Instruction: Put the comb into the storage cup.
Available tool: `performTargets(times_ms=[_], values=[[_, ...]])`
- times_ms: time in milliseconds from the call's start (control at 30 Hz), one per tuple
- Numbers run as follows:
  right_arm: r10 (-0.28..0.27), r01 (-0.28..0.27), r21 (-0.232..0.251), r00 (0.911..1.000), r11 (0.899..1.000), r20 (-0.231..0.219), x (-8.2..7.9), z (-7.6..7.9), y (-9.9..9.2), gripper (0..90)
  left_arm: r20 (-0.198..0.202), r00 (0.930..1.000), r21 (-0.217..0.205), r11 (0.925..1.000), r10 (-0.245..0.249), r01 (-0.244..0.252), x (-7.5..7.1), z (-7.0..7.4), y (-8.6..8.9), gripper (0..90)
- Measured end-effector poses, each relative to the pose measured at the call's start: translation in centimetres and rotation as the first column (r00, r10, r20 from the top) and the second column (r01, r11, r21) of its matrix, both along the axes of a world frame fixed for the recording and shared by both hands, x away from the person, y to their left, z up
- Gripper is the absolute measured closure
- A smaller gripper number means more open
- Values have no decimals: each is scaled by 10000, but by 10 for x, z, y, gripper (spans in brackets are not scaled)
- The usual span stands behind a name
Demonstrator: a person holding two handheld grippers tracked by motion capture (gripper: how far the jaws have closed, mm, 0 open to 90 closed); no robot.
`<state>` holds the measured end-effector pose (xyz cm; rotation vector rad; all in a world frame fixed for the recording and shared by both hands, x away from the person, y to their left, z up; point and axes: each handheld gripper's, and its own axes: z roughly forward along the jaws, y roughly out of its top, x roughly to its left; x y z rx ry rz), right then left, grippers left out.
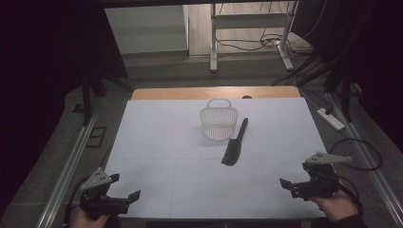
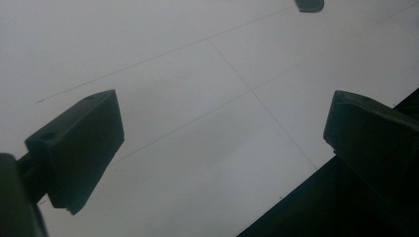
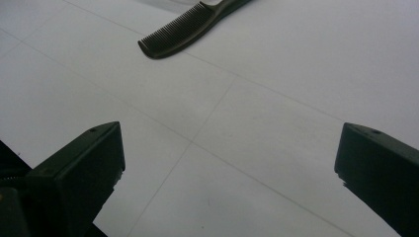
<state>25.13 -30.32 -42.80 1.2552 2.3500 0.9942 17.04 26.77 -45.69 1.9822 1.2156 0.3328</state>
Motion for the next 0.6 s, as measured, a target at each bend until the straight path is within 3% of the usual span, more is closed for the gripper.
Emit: performTargets(times_ms=[267, 600], values=[[252, -250, -86, 9994, 9997, 229, 13, 3, 7, 0, -15, 10000, -34, 10000, -8, 7, 0, 0, 0, 27], [435, -435, -164, 9991, 9989, -13, 30, 2, 15, 0, -42, 10000, -122, 9999, -7, 7, 1, 0, 1, 27]])
